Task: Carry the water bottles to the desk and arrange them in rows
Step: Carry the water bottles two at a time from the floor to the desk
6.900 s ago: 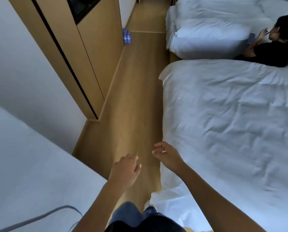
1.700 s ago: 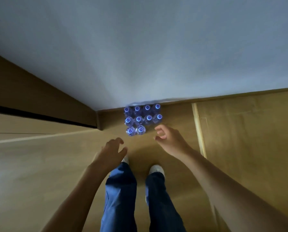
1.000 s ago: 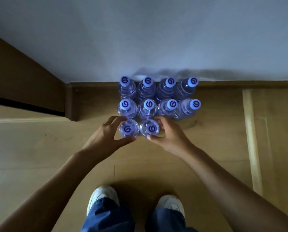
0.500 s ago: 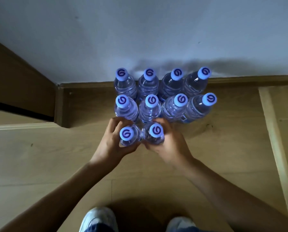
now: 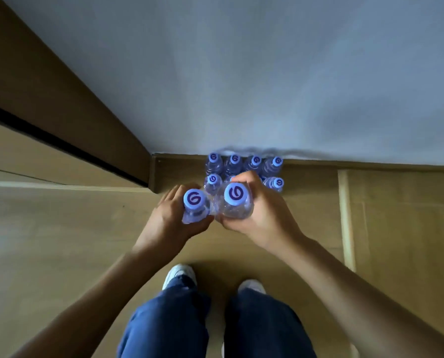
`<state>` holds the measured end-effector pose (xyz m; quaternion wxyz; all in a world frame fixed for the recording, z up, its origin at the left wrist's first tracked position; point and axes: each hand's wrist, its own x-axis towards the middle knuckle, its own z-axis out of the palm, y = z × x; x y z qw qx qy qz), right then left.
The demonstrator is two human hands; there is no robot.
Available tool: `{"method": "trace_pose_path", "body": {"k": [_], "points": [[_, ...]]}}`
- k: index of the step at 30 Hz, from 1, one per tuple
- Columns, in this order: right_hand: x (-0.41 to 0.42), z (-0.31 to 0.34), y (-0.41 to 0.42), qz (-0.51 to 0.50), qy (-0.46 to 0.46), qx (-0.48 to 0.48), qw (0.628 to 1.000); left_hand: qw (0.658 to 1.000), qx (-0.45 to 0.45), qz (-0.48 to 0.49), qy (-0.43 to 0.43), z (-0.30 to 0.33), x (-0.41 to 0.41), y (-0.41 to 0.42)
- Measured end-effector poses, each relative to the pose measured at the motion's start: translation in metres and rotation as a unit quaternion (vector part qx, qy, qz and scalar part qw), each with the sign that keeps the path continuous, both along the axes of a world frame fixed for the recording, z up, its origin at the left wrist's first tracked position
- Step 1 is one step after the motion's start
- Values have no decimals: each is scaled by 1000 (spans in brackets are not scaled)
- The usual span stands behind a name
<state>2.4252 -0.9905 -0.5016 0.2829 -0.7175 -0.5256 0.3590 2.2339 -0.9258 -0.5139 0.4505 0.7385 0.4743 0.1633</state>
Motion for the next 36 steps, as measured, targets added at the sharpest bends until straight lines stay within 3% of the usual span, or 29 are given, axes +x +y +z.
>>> {"method": "trace_pose_path", "body": {"k": [8,15,24,36], "points": [[-38,259,22,97,12,28,995,995,63,83,-7,260,-46,-15],[-108,415,45,194,24,38,980,978,85,189,-11,406,-122,-35],[-277,490,74,317,67,46,945,929,84,361,-14,491,-283,-71],[-528,517,129,469,92,68,876,844,110,524,41,548,-491,-82]]}}
